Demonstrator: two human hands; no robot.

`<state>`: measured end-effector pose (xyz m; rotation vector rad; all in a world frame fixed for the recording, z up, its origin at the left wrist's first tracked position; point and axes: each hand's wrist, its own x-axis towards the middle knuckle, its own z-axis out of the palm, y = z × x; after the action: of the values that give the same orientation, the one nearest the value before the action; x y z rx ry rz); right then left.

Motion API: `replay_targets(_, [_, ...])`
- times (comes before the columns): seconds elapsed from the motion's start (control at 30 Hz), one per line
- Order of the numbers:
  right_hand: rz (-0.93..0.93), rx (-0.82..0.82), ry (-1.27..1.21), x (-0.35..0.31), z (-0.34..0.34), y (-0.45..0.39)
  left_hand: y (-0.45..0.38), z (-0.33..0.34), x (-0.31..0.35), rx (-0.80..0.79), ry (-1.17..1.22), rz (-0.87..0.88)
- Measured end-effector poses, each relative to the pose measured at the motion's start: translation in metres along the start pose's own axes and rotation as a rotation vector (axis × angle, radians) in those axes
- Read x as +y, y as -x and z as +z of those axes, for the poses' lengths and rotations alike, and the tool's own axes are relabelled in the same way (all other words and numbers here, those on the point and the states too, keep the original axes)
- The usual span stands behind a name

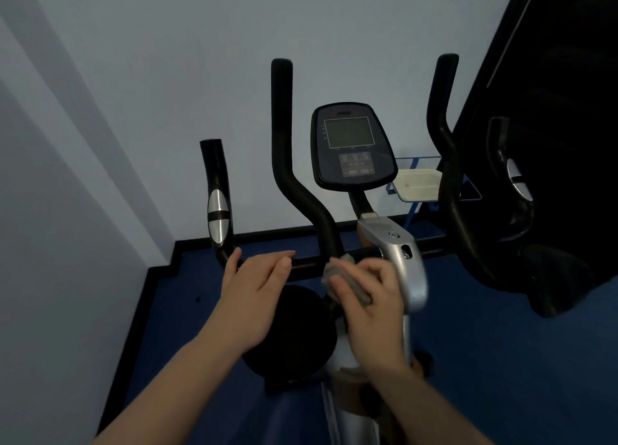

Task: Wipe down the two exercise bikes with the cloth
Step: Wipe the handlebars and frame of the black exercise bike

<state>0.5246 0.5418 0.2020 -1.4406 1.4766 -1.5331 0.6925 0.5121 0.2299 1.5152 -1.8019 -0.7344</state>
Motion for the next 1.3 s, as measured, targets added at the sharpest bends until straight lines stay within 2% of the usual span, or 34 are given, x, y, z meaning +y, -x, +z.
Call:
replay_targets(0.2, [0.074,-0.019,-0.017,-0.017,0.0,-0.025,0.004,-0.001,0.007,-0.002,0.058,-0.023])
replay_targets(0.3, [0.027,-0.063,-0.072,-0.036,-0.016,-0.034,0.005,-0.006,0.012,0.062,0.169,0.017])
replay_targets(0.37, [0.0,-0.131,-0.101,-0.053,-0.019,-0.045,0.005,-0.012,0.021,0.081,0.301,0.112])
replay_targets(0.47, [0.076,-0.322,-0.264,-0.075,-0.005,-0.054,0.001,-0.025,0.038,0.037,0.517,0.208])
replay_targets(0.6, [0.085,-0.486,-0.389,-0.087,0.015,-0.059,-0.009,-0.05,0.043,0.035,0.49,0.258])
replay_targets(0.73, [0.032,-0.527,-0.273,-0.087,0.027,-0.067,-0.013,-0.076,0.027,0.075,0.436,0.182])
replay_targets(0.87, [-0.006,-0.607,-0.145,-0.093,0.037,-0.079,-0.019,-0.1,0.015,0.004,0.4,0.117])
replay_targets(1.03, [0.2,-0.704,-0.216,-0.092,0.045,-0.08,-0.021,-0.118,0.01,-0.017,0.399,0.097])
replay_targets(1.1, [0.218,-0.736,-0.223,-0.091,0.046,-0.077,-0.02,-0.12,0.007,-0.022,0.44,0.066])
replay_targets(1.2, [0.057,-0.764,-0.065,-0.088,0.049,-0.073,-0.02,-0.12,0.005,-0.03,0.496,0.032])
replay_targets(1.3, [-0.09,-0.645,0.116,-0.086,0.051,-0.078,-0.022,-0.124,0.004,0.006,0.485,0.044])
